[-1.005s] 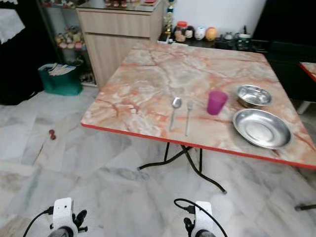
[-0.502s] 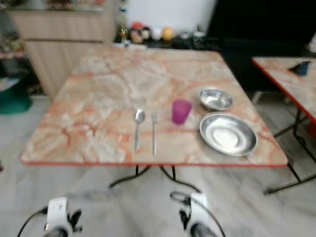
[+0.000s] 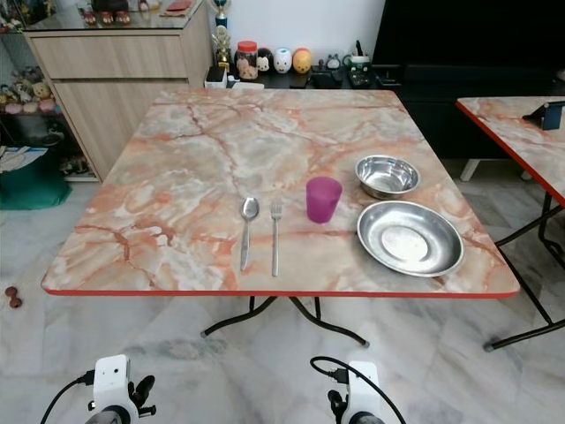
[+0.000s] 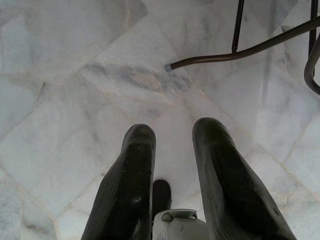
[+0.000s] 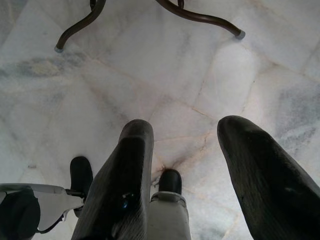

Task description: Setting the table

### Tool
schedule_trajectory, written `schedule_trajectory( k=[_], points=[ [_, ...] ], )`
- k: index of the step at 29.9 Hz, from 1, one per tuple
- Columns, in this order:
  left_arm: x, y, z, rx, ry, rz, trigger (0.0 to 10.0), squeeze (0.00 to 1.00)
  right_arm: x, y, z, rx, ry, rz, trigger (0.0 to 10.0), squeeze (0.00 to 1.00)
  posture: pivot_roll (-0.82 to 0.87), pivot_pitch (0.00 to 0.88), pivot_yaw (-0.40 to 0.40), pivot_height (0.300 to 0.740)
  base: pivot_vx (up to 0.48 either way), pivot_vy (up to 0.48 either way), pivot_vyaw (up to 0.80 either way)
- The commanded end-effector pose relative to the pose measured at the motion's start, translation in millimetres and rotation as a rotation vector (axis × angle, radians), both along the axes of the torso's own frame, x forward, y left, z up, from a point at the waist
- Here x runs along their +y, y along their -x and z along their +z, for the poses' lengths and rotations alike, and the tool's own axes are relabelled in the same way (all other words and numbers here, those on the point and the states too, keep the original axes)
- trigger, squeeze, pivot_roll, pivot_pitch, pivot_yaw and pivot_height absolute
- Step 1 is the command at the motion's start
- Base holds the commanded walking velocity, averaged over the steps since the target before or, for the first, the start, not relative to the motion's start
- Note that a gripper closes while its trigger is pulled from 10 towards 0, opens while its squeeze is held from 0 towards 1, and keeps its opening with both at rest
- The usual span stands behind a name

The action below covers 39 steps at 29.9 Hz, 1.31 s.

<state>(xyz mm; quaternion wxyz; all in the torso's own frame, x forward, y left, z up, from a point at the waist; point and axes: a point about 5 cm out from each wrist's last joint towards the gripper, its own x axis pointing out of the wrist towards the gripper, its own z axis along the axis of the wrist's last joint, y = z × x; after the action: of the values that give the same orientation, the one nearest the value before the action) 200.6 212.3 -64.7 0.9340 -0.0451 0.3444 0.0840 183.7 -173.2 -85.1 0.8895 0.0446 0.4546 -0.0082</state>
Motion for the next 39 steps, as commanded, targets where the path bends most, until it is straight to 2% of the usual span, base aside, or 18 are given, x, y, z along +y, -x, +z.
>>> schedule_trajectory(
  k=[1,5,23,39],
  points=[
    [0.8,2.2,-1.6,0.021,-0.015,-0.012,10.0,0.00,-0.1,-2.2,1.0,-0.004,0.006,0.012,10.0,0.00,0.05,0.000,-0.031,0.732,0.000,0.000,0.00],
    [0.6,0.6,-0.7,0.017,-0.030,-0.020,10.0,0.00,-0.2,-2.7,1.2,-0.001,0.012,0.025,10.0,0.00,0.04,0.000,-0.034,0.732,0.000,-0.094,0.00],
    [-1.4,0.7,-0.7,0.010,-0.027,-0.013,10.0,0.00,-1.2,-1.8,0.8,0.003,0.009,0.020,10.0,0.00,0.04,0.000,-0.036,0.732,0.000,-0.461,0.00],
    [0.0,1.9,-1.3,0.019,-0.027,-0.028,10.0,0.00,0.2,-1.0,0.6,-0.009,0.008,0.006,10.0,0.00,0.02,0.000,-0.020,0.732,0.000,0.000,0.00]
  ],
)
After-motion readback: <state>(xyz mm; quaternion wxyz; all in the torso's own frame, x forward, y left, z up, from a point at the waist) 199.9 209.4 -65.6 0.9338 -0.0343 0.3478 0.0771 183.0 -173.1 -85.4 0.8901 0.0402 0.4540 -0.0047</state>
